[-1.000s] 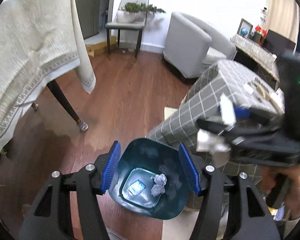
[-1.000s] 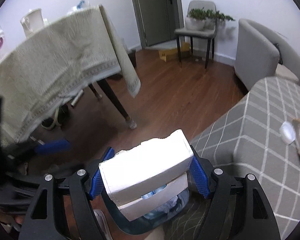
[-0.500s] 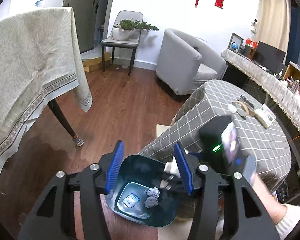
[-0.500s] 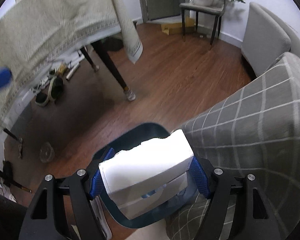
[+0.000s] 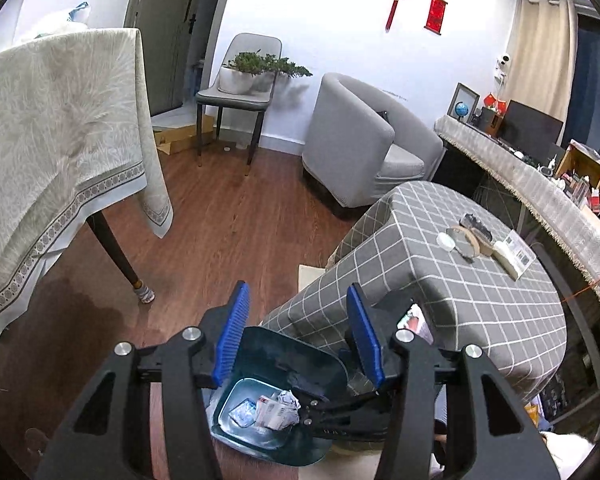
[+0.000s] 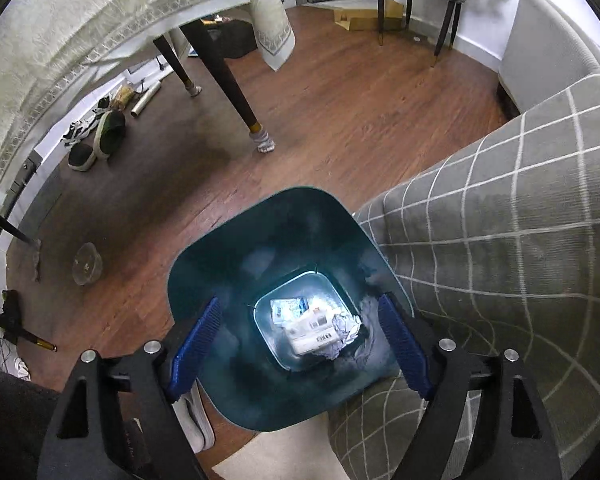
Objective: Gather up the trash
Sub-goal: 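Move both open tools from the bin back over the table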
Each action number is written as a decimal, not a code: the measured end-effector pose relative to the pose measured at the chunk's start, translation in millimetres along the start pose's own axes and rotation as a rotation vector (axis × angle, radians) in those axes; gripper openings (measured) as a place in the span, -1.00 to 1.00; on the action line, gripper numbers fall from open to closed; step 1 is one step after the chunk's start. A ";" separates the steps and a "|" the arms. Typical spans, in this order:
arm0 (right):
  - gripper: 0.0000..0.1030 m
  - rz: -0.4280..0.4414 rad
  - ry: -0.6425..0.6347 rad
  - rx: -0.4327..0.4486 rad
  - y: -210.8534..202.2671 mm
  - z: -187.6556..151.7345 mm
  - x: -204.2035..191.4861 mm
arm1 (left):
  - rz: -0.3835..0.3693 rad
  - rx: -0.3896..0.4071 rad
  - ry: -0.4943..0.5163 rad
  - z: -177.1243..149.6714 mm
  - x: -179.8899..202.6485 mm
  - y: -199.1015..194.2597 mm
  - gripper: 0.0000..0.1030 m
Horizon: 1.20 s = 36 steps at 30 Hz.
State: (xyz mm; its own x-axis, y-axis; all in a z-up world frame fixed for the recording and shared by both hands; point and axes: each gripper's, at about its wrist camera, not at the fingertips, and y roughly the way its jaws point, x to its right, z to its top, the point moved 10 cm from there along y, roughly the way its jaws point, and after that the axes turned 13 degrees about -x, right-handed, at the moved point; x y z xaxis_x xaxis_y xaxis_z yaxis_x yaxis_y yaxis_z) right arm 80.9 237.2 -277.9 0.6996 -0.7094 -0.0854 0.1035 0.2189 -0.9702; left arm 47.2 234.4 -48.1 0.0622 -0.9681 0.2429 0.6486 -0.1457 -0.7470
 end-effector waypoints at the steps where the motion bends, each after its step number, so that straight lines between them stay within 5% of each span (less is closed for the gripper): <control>1: 0.58 0.002 -0.003 0.010 -5.1 -0.3 -0.1 | 0.001 0.005 0.000 0.9 0.7 -1.4 0.02; 19: 0.58 -0.057 -0.125 0.310 -139.4 -2.0 -4.2 | 0.044 0.081 -0.002 24.9 22.2 -8.6 0.12; 30: 0.60 -0.130 0.039 0.391 -179.4 -29.6 84.7 | 0.011 0.049 0.047 25.9 76.8 20.8 0.17; 36: 0.63 -0.150 0.138 0.428 -198.7 -50.3 131.2 | -0.008 0.028 0.083 24.1 109.5 37.5 0.35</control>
State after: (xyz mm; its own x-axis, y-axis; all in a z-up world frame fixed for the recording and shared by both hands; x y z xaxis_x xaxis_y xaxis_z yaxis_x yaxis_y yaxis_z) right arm 116.6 66.9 -107.7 0.5569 -0.8305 -0.0093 0.4987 0.3433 -0.7959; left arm 96.6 127.8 -34.6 -0.0058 -0.9806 0.1959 0.6702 -0.1492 -0.7270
